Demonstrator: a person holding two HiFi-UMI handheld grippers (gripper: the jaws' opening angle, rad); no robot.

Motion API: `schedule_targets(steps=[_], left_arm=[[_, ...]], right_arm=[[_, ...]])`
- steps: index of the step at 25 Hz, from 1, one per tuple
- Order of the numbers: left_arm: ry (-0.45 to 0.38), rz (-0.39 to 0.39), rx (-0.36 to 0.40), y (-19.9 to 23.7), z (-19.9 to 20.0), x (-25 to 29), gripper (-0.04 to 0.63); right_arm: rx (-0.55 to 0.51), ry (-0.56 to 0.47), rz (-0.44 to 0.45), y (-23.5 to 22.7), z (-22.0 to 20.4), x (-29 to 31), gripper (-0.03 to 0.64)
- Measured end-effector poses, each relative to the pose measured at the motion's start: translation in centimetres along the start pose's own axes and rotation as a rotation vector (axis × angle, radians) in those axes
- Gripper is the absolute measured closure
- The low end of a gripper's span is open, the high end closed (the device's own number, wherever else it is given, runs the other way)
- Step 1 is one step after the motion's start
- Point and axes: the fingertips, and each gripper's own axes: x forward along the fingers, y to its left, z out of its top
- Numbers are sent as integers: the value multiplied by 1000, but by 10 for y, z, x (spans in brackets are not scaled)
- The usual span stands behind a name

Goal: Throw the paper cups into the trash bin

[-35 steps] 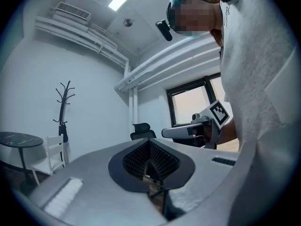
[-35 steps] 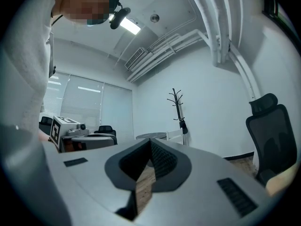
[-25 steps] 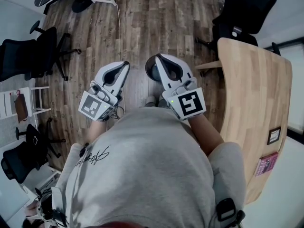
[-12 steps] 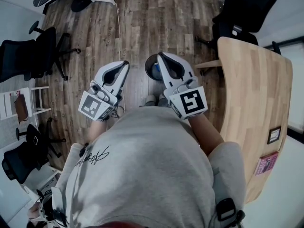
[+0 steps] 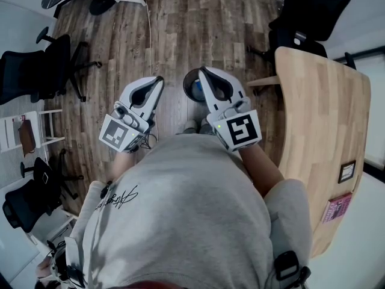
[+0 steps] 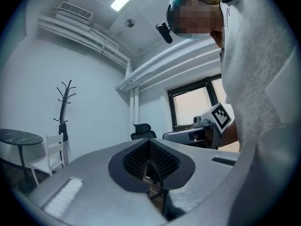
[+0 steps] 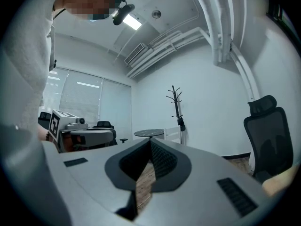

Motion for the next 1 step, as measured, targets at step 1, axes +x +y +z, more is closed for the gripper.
schedule_targets(steps=[1], left_arm=[[-1,1,1,0,0,1,592]], right_arm=[[-2,-6,2,-1,1,0,609]])
